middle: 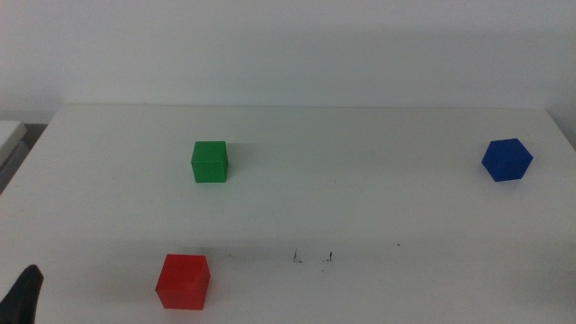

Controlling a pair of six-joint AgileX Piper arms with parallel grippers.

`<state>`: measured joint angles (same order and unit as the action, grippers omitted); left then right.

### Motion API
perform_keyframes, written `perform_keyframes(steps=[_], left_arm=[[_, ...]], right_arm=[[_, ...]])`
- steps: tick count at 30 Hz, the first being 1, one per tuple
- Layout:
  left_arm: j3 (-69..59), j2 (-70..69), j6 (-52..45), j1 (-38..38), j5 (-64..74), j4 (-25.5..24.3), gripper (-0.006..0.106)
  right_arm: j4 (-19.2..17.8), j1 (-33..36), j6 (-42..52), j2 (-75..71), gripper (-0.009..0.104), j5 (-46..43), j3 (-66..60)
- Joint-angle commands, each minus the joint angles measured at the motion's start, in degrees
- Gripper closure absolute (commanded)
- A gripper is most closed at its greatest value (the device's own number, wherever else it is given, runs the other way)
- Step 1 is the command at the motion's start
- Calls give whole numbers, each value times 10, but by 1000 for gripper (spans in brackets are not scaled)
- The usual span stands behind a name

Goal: Stack red cubes first, then green, then blue cubes in a specific spot.

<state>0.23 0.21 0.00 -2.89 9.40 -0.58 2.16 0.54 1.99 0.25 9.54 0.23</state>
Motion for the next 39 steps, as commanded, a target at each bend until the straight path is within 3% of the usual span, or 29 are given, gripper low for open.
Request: perform_keyframes(steps=[1, 10, 16, 21, 27, 32, 39], left_arm=[[31, 23, 0, -1, 29, 6, 7], [369, 351, 0, -1, 409, 72, 7], [448, 542, -19, -5, 452, 150, 7], [451, 637, 4, -68, 441, 155, 7], [451, 696, 166, -175, 406, 88, 7], [455, 724, 260, -239, 370, -7, 7], [506, 812, 261, -241, 390, -20, 7]], right_arm=[[-3, -5, 4, -2, 2, -6, -2], [-3, -5, 4, -2, 2, -6, -2], [-3, -5, 4, -2, 2, -6, -2], [-3, -5, 4, -2, 2, -6, -2], [-3, -5, 4, -2, 2, -6, -2], [-3, -5, 4, -2, 2, -6, -2], [-3, -5, 4, -2, 2, -6, -2]])
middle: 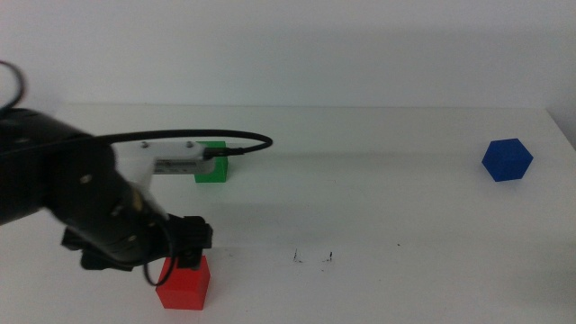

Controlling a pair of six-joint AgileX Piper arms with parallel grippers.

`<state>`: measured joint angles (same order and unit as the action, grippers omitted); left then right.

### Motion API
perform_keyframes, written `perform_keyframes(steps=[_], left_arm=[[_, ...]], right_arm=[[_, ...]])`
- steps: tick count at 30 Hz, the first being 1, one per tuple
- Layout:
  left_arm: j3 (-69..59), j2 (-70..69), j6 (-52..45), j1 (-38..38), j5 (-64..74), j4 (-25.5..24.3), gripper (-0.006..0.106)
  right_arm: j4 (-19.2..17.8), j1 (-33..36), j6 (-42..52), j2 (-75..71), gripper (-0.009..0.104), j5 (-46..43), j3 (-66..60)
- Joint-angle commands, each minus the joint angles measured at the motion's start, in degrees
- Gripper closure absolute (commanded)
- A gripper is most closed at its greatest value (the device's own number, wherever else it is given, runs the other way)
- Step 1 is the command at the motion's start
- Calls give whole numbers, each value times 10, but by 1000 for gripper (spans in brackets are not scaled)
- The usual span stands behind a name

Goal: Stack red cubes first, then green, then blue cubes in a specific spot.

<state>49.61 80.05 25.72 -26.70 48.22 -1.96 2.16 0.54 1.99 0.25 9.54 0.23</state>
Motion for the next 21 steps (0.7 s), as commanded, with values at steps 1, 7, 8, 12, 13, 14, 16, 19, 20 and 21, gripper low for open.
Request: perform_keyframes(steps=[1, 7, 8, 12, 13, 14, 16, 19, 20, 21], left_arm=[[18, 33, 0, -3, -1, -4, 7], [29, 99, -15, -3, -27, 9, 7], [29, 108, -15, -3, -35, 7, 7], [29, 137, -15, -2, -62, 0, 7], [29, 145, -15, -2, -63, 0, 8], [29, 152, -14, -2, -62, 0, 10], [29, 164, -9, -2, -57, 0, 18], [29, 171, -2, -2, -60, 3, 54], [31, 171, -2, -2, -60, 8, 61], [36, 168, -2, -2, -54, 20, 70]], right_arm=[[-3, -5, 4, -2, 2, -6, -2], [-3, -5, 4, -2, 2, -6, -2], [-3, -5, 4, -2, 2, -6, -2], [-3, -5, 4, -2, 2, -6, -2], [-3, -5, 4, -2, 2, -6, -2], [-3, -5, 4, -2, 2, -6, -2], [-3, -5, 4, -2, 2, -6, -2], [-3, -5, 4, -2, 2, -6, -2], [-3, -5, 4, -2, 2, -6, -2], [-3, -5, 4, -2, 2, -6, -2]])
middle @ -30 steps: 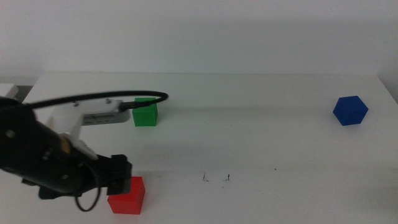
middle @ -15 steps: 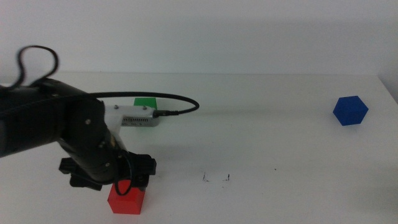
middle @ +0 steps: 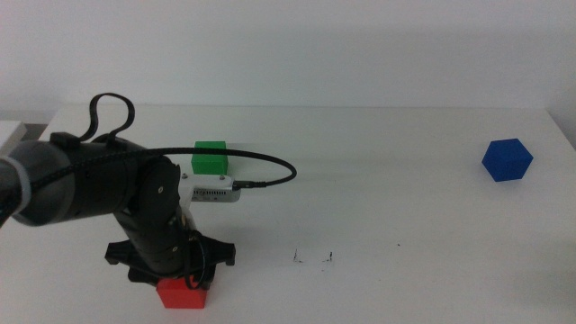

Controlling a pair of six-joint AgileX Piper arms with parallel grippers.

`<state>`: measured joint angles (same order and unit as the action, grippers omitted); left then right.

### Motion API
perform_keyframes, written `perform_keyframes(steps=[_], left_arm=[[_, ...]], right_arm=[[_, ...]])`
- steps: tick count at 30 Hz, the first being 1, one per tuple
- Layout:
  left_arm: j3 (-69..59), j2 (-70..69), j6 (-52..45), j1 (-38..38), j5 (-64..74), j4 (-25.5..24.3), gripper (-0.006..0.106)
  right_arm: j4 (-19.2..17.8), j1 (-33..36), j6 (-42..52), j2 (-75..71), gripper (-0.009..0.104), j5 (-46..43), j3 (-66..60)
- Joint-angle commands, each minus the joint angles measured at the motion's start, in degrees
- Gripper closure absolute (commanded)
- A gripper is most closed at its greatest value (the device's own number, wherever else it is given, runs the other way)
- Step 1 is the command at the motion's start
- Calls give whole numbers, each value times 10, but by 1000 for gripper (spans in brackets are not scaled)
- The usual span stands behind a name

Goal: Stack red cubes first, then green, then blue cubes in a specific spot.

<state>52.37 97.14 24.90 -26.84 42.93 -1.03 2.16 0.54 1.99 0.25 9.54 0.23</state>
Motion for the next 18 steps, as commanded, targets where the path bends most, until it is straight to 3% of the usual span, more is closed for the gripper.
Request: perform_keyframes(steps=[1, 5, 8, 14, 18], left_arm=[[19, -7, 5, -3, 10, 23, 78], [113, -4, 17, -60, 75, 19, 101], [223, 37, 86, -112, 122, -22, 102], [411, 165, 110, -132, 196, 10, 102], [450, 209, 109, -133, 215, 10, 102]], right_arm=[[-3, -5, 4, -2, 2, -6, -2], [-3, -5, 4, -2, 2, -6, -2], [-3, -5, 4, -2, 2, -6, -2], [-3, -5, 4, -2, 2, -6, -2], [-3, -5, 4, -2, 2, -6, -2]])
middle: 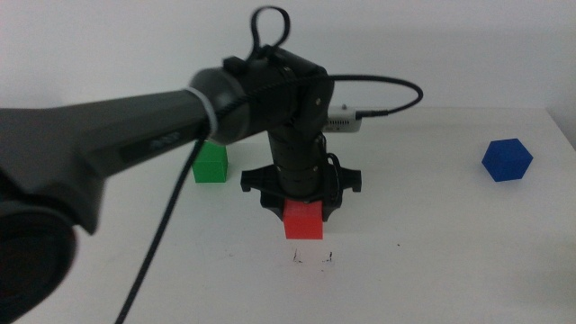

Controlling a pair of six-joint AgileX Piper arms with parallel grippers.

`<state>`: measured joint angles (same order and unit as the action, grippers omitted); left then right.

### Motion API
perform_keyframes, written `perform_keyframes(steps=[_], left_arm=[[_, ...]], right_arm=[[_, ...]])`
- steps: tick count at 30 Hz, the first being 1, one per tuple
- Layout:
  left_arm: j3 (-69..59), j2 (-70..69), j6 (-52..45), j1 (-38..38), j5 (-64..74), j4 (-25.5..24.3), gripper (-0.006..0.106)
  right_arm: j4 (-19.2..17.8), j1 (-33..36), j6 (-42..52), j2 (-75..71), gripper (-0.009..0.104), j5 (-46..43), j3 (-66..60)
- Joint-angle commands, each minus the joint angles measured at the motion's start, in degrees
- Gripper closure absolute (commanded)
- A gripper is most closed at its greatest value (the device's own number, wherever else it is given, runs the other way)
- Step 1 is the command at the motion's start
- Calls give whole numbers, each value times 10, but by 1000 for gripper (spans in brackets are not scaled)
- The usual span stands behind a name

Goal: Stack red cubes first, then green, then blue cubes in a specific spot.

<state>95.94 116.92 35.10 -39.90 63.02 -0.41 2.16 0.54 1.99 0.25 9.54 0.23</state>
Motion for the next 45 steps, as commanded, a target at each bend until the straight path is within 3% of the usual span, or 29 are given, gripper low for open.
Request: perform_keyframes(steps=[1, 26, 28, 29, 30, 33, 36, 42, 45], left_arm=[[13, 18, 7, -3, 4, 8, 102], [0, 70, 7, -7, -40, 34, 101], [0, 72, 8, -7, -35, 36, 91], [0, 72, 8, -7, -35, 39, 77], [0, 72, 8, -7, -35, 36, 31], [1, 68, 7, -6, -25, 36, 8], [5, 37, 4, 3, -6, 32, 7], [6, -60, -16, 54, 47, -63, 7], [7, -76, -61, 115, 37, -63, 7]], right_arm=[[-3, -5, 4, -2, 2, -6, -2], [-3, -5, 4, -2, 2, -6, -2], [-3, -5, 4, -2, 2, -6, -2], [-3, -5, 4, -2, 2, -6, -2], [-3, -5, 4, -2, 2, -6, -2], [-3, -5, 4, -2, 2, -6, -2], [-3, -5, 4, -2, 2, -6, -2], [-3, -5, 4, -2, 2, -6, -2], [-3, -5, 4, -2, 2, -6, -2]])
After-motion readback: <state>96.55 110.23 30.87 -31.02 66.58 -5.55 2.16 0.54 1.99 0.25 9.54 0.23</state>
